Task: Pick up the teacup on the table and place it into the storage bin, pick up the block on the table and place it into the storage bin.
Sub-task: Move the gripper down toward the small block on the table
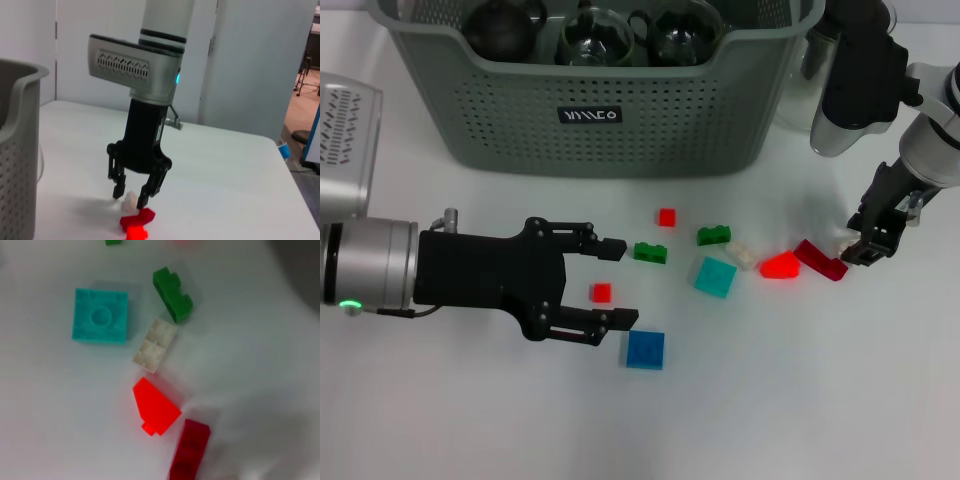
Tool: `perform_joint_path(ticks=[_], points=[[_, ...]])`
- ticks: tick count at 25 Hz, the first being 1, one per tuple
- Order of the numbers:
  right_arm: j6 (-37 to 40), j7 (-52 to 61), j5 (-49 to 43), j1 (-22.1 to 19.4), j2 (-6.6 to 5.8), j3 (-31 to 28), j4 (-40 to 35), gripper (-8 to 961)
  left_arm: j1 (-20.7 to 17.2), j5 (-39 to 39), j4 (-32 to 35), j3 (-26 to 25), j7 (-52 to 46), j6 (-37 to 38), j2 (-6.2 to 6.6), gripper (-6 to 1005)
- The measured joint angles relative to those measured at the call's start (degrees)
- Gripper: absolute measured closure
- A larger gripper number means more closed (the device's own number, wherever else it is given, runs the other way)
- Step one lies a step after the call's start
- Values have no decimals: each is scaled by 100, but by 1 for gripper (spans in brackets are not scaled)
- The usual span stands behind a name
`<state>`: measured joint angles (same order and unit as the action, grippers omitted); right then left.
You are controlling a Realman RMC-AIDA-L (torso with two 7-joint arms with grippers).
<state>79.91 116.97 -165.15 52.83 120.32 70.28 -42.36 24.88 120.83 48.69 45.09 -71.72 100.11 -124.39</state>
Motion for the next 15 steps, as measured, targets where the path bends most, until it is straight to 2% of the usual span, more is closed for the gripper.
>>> perform_joint_path(ticks=[6, 15], points=[[26, 12, -10, 0, 0, 5, 0, 555, 1, 103, 0, 0, 0, -44, 2, 231], [42, 24, -41, 9, -5, 12, 1, 687, 0, 103, 0, 0, 0, -65, 2, 231]])
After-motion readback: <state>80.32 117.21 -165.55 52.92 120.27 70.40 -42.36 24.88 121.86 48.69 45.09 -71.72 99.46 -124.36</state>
